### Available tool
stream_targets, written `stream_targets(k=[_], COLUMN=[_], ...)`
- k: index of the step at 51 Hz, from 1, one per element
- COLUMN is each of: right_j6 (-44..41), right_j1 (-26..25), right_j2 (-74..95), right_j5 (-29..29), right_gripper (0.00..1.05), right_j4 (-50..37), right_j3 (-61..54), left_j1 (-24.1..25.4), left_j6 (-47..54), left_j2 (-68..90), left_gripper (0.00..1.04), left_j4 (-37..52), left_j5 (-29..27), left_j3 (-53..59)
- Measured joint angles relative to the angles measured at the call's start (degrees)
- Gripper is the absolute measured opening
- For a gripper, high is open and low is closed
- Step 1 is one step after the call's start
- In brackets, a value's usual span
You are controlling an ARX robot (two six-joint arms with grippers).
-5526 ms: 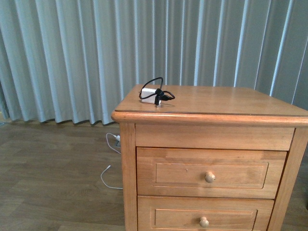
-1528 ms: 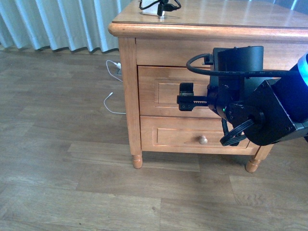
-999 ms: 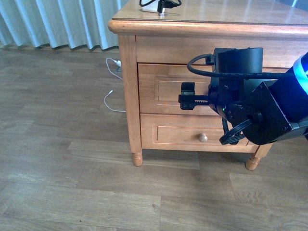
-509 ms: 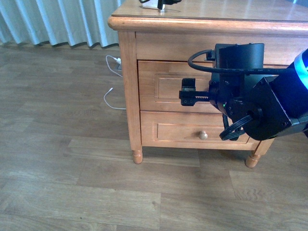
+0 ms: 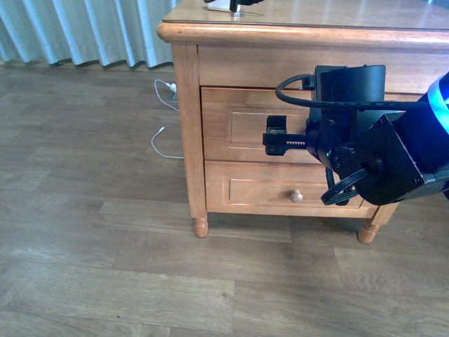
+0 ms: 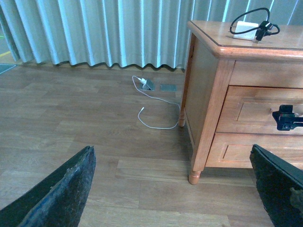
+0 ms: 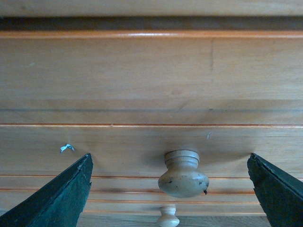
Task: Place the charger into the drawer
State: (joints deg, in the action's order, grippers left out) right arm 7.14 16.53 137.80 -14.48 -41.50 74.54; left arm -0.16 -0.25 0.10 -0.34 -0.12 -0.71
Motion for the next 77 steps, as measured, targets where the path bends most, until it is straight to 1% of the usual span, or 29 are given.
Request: stream_targets(k=[10, 12, 14, 17, 19, 29, 31, 32, 34, 36, 48, 57, 67, 77], right_j6=[-0.3, -0.3, -0.3, -0.3, -0.4, -0.5, -0.5, -0.5, -0.7, -0.9, -1.0, -1.0, 0.8, 3.3], right_j1=[0.0, 0.0, -0.1, -0.1, -0.2, -0.4, -0.4, -0.4, -0.4, -0.5, -0.5, -0.8, -0.5, -0.6], right_j2=[0.6, 0.6, 0.6, 0.6, 0.6, 0.6, 0.7, 0.7, 0.7, 0.7, 0.4, -1.3, -5.8, -10.9], right_j5=[0.2, 0.2, 0.0, 0.0, 0.0, -0.1, 0.0, 0.0, -0.2, -0.2, 0.0, 1.5, 1.3, 4.0], right_gripper=[0.97, 0.94, 0.87, 0.8, 0.73, 0.47, 0.4, 0.38, 0.29, 0.25, 0.24, 0.23, 0.23, 0.23], right_j4=[0.0, 0.0, 0.0, 0.0, 0.0, 0.0, 0.0, 0.0, 0.0, 0.0, 0.1, 0.2, 2.3, 2.5], right_j3=[0.3, 0.3, 0.3, 0.3, 0.3, 0.3, 0.3, 0.3, 0.3, 0.3, -0.1, -2.3, -8.4, -16.2], left_j1=[0.0, 0.0, 0.0, 0.0, 0.0, 0.0, 0.0, 0.0, 0.0, 0.0, 0.0, 0.0, 0.0, 0.0], left_j6=[0.0, 0.0, 0.0, 0.0, 0.0, 0.0, 0.0, 0.0, 0.0, 0.0, 0.0, 0.0, 0.0, 0.0], left_j2=[0.0, 0.0, 0.0, 0.0, 0.0, 0.0, 0.0, 0.0, 0.0, 0.0, 0.0, 0.0, 0.0, 0.0], left_gripper=[0.99, 0.99, 0.99, 0.99, 0.99, 0.99, 0.99, 0.99, 0.99, 0.99, 0.99, 0.99, 0.99, 0.99], left_j4=[0.0, 0.0, 0.0, 0.0, 0.0, 0.0, 0.0, 0.0, 0.0, 0.0, 0.0, 0.0, 0.0, 0.0], left_j5=[0.0, 0.0, 0.0, 0.0, 0.0, 0.0, 0.0, 0.0, 0.0, 0.0, 0.0, 0.0, 0.0, 0.0], left_j3=[0.0, 0.0, 0.0, 0.0, 0.0, 0.0, 0.0, 0.0, 0.0, 0.0, 0.0, 0.0, 0.0, 0.0])
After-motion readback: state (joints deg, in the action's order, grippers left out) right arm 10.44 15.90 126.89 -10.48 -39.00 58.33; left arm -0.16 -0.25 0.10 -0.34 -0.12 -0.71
